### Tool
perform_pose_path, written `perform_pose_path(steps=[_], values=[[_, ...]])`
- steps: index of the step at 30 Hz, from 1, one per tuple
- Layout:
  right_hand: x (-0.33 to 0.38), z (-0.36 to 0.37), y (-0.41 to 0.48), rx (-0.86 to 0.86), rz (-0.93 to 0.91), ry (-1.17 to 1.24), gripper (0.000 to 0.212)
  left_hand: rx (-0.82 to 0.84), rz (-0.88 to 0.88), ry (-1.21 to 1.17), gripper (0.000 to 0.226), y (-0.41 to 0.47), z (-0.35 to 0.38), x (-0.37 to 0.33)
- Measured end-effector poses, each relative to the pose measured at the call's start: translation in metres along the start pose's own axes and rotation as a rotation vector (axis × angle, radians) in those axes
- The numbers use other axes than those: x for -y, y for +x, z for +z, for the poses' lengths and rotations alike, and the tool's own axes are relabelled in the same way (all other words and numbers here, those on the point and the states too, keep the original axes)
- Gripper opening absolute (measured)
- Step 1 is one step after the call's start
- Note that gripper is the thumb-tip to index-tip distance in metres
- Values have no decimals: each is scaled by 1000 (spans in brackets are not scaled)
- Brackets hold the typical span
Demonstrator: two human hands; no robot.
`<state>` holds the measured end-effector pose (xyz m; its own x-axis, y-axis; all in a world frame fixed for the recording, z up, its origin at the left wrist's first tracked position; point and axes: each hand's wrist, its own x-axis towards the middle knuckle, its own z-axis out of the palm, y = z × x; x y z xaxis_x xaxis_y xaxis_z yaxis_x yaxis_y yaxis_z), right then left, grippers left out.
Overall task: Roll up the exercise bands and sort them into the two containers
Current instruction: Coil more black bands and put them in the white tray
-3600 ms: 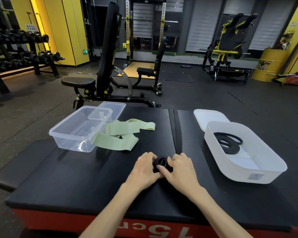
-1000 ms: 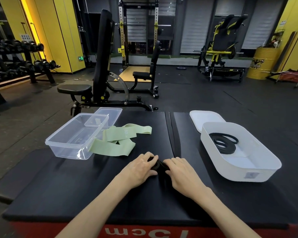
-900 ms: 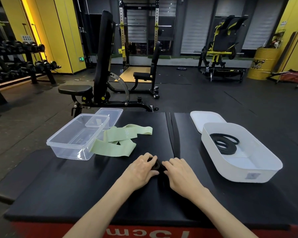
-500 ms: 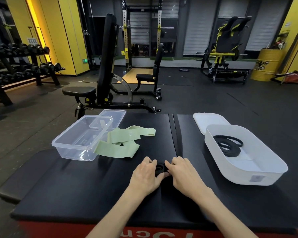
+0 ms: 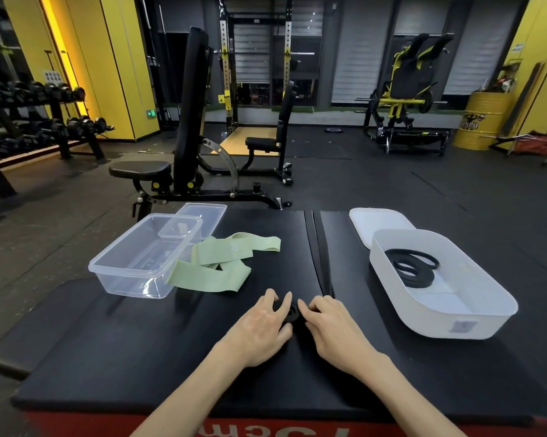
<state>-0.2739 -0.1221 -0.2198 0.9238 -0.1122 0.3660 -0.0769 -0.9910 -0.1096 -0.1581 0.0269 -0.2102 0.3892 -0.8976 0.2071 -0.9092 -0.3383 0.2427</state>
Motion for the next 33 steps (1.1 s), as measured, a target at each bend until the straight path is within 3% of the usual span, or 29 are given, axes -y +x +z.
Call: perform_pose_path(steps=[6, 10, 14, 25, 33], values=[[-29, -21, 1, 102, -104, -115, 63, 68, 112, 141, 62, 15, -14, 14], [-30, -24, 5, 98, -145, -226, 81, 94, 98, -41, 58, 17, -12, 13], [-23, -22, 5, 52, -191, -283, 76, -10, 19, -208, 58, 9, 1, 12], [6, -16, 1, -55, -155, -369, 67, -195, -159, -141, 60, 4, 16, -2], [21, 1, -1, -115, -10, -304, 62, -265, -298, -122, 63, 5, 18, -7]])
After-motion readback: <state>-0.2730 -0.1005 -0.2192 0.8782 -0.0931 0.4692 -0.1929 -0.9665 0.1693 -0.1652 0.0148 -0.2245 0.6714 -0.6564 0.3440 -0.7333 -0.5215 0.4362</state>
